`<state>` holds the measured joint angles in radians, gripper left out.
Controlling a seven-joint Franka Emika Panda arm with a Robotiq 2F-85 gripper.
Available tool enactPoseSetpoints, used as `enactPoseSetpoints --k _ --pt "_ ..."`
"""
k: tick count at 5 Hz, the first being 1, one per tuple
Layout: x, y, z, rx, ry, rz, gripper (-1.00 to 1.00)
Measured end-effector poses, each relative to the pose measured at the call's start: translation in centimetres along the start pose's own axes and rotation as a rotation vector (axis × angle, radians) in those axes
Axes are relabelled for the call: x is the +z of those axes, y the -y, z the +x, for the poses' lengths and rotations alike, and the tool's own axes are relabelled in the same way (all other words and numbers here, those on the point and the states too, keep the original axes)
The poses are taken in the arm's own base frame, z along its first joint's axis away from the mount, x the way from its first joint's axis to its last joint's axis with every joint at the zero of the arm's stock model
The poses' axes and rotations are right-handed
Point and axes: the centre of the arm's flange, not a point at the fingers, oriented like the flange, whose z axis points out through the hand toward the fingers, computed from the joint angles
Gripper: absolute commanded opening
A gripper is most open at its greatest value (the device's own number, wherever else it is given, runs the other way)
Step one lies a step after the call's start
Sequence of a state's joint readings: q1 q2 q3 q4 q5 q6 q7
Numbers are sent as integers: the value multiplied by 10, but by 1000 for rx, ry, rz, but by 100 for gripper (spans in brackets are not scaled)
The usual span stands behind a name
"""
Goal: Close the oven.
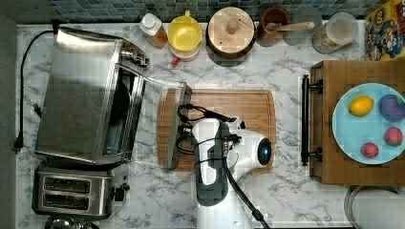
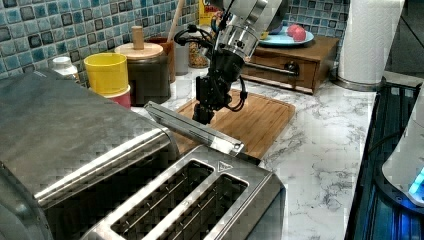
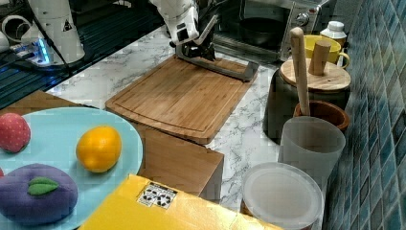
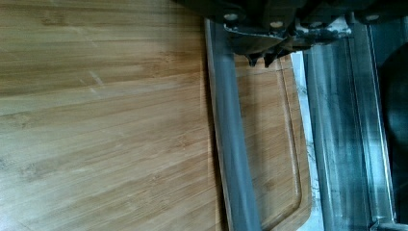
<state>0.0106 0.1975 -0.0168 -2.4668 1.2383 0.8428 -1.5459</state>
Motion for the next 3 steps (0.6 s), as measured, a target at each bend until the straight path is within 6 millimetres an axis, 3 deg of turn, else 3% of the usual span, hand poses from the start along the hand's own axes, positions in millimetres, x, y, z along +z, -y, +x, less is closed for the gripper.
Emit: enactPoseSetpoints --k 3 --pt "-5 4 -9 29 -34 8 -100"
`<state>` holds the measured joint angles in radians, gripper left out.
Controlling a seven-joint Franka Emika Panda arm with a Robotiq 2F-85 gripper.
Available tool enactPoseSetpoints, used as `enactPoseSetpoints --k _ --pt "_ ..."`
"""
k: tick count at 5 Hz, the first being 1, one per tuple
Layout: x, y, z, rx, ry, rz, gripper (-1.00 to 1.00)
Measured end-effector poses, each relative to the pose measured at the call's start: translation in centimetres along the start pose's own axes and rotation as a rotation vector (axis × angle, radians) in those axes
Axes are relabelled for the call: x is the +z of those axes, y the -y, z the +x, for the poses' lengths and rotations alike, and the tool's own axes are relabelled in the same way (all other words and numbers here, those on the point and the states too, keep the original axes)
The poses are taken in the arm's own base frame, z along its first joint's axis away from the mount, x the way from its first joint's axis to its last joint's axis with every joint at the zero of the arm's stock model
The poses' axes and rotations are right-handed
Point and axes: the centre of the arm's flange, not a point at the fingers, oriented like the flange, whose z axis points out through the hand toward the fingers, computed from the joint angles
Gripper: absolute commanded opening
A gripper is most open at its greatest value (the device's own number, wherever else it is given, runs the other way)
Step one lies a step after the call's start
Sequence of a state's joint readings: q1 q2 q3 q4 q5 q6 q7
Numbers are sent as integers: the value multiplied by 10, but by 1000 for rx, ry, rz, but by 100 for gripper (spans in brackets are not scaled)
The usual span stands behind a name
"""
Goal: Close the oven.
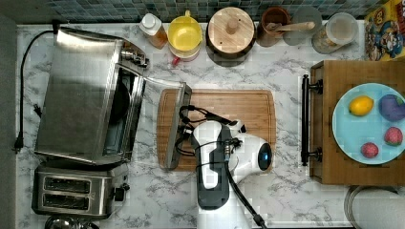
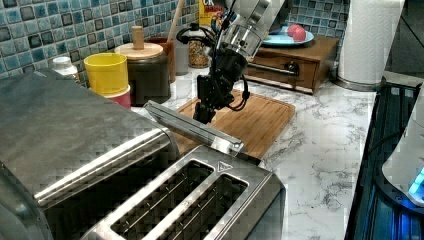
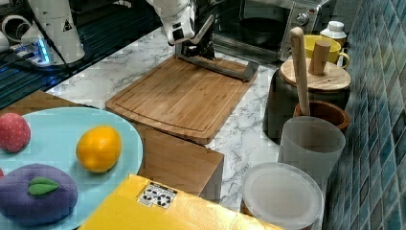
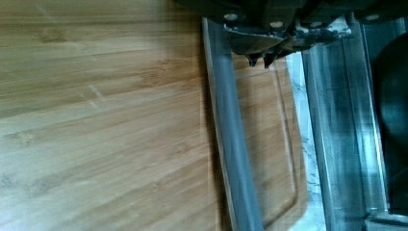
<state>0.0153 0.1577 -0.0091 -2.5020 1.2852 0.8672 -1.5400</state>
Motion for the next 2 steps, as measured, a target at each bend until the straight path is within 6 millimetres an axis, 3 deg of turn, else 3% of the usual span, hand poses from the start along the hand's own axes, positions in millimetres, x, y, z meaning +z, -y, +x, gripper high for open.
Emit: enactPoseSetpoints --k 2 --pt "-25 71 -10 -142 -56 23 -100"
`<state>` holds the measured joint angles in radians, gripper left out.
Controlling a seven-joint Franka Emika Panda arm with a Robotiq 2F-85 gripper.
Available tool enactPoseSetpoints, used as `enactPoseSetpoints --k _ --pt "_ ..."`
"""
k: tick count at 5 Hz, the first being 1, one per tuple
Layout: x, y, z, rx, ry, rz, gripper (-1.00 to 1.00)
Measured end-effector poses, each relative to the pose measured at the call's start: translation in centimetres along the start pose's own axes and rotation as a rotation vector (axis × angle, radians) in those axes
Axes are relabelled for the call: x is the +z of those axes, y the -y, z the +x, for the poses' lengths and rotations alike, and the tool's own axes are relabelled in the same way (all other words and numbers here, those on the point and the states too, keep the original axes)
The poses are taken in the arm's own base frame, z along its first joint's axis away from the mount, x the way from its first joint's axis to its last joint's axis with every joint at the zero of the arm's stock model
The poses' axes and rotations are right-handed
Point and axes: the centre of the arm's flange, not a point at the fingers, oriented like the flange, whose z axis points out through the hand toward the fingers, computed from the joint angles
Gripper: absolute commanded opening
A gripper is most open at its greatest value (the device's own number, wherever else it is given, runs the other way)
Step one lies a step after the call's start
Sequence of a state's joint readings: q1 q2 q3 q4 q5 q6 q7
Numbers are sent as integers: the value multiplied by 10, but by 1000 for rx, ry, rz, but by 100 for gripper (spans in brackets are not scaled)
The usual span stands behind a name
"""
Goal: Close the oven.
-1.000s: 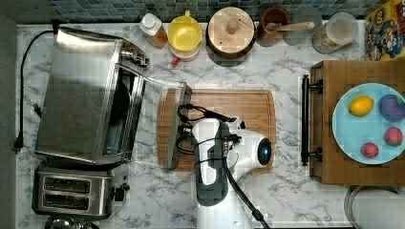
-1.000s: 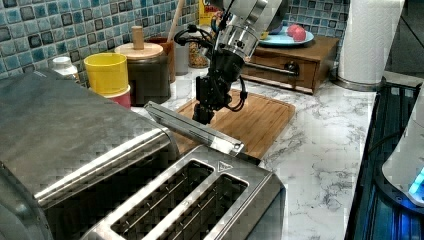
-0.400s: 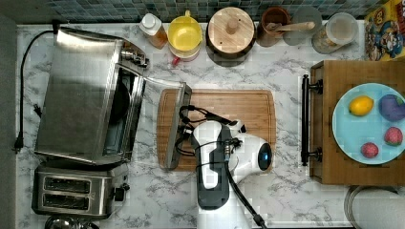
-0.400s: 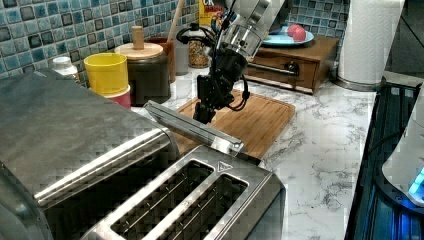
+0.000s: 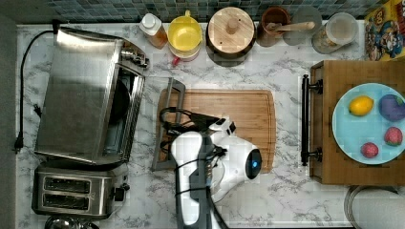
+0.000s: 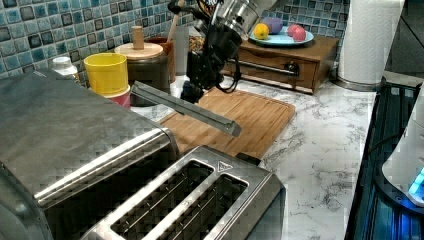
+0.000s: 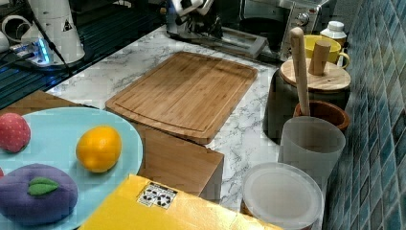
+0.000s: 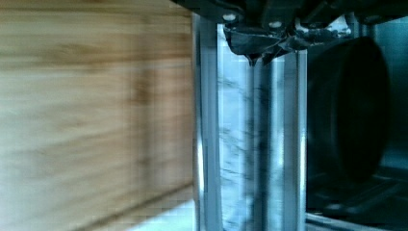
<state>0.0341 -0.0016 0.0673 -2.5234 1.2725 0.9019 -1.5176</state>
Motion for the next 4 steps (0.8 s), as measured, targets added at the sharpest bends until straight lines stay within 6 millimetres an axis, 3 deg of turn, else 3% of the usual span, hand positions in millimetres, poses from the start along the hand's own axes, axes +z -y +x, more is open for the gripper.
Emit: enactPoseSetpoints --k 1,2,4 --pt "1 47 8 -122 33 -117 -100" --pt "16 101 18 -163 5 -288 -100" --pt "47 196 10 -258 -1 -455 -100"
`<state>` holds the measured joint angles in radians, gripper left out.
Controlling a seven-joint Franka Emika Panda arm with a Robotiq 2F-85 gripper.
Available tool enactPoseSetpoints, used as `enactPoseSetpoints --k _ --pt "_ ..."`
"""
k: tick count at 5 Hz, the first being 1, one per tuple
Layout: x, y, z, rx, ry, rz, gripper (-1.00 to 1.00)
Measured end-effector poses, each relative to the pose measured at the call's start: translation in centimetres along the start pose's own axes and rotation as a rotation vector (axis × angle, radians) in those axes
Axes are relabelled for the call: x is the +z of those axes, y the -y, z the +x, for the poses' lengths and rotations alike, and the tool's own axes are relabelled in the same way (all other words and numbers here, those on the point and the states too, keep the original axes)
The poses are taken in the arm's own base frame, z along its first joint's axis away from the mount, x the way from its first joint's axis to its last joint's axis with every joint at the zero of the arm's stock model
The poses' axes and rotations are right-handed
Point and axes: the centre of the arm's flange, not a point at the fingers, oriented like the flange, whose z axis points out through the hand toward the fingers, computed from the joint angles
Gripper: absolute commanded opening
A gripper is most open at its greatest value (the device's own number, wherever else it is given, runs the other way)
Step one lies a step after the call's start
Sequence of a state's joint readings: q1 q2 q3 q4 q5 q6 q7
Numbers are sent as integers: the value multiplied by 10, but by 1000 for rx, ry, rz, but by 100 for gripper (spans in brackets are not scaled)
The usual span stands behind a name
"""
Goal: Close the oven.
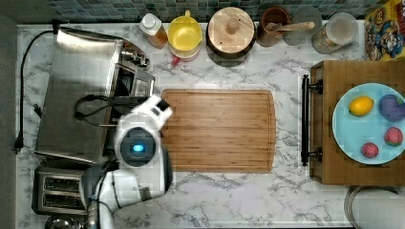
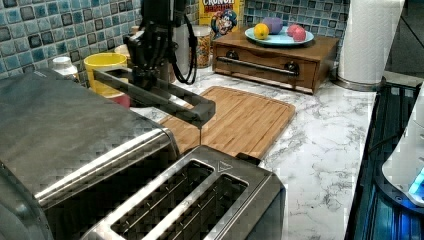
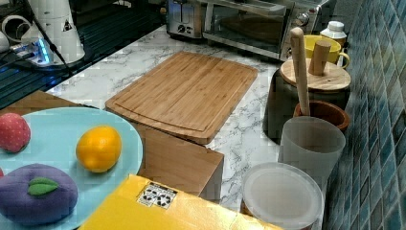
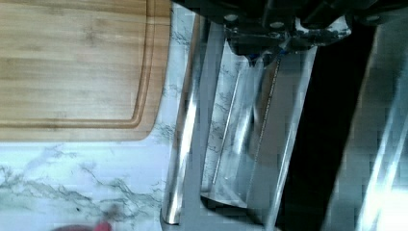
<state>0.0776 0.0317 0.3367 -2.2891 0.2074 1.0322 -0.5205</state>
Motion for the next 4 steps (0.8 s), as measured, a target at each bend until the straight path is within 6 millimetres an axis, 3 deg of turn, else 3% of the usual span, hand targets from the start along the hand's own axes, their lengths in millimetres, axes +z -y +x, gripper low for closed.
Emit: enactPoseSetpoints --k 1,2,4 --pt "0 31 2 4 -8 -74 -100" --pt "-9 37 0 79 -16 -82 -100" --pt "-78 44 -5 113 -73 -83 -100"
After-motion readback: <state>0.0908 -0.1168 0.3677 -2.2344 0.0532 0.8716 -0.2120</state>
